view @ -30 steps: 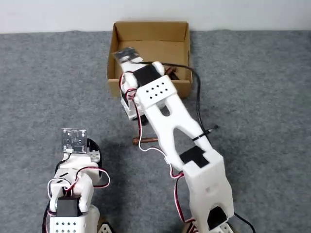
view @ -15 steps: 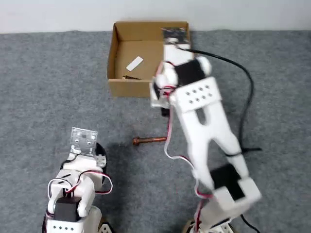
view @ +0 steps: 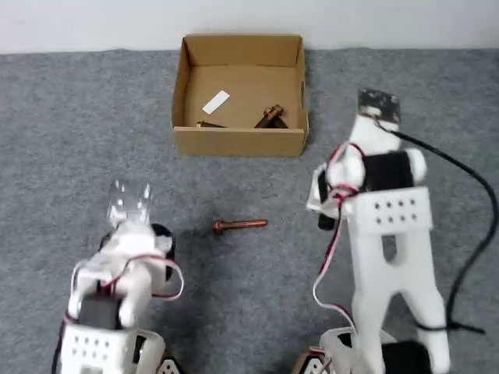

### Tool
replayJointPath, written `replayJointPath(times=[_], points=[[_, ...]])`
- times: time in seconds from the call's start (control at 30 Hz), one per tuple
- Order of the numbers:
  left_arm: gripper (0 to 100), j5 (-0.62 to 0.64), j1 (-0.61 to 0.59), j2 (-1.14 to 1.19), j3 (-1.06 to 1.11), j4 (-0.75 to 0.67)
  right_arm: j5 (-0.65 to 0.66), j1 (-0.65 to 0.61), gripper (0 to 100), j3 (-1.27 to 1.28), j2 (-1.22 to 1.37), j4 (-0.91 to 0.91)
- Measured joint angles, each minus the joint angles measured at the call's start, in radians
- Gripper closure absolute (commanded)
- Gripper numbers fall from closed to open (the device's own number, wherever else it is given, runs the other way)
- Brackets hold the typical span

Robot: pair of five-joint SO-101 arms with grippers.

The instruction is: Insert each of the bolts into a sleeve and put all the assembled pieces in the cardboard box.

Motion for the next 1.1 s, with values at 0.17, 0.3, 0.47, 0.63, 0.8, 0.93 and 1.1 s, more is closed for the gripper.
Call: replayJointPath(times=[0.17, 0.3, 0.47, 0.63, 0.8, 0.93, 1.1], points=[[99, 0.199, 0.064, 0.405, -0.308, 0.089, -0.008, 0.058, 99.1, 0.083, -0.112, 0.000], [99, 0.288, 0.074, 0.709, -0.554, 0.172, -0.031, 0.109, 99.1, 0.149, -0.198, 0.000], [99, 0.480, 0.083, 1.060, -0.815, 0.328, -0.037, 0.155, 99.1, 0.230, -0.295, 0.000], [99, 0.729, 0.152, 1.356, -1.094, 0.516, -0.037, 0.189, 99.1, 0.292, -0.368, 0.000], [99, 0.855, 0.201, 1.491, -1.283, 0.539, -0.037, 0.216, 99.1, 0.302, -0.411, 0.000], [87, 0.893, 0.242, 1.528, -1.401, 0.540, -0.037, 0.224, 99.1, 0.302, -0.416, 0.000], [78, 0.913, 0.284, 1.600, -1.447, 0.540, -0.037, 0.239, 99.1, 0.302, -0.419, -0.006]])
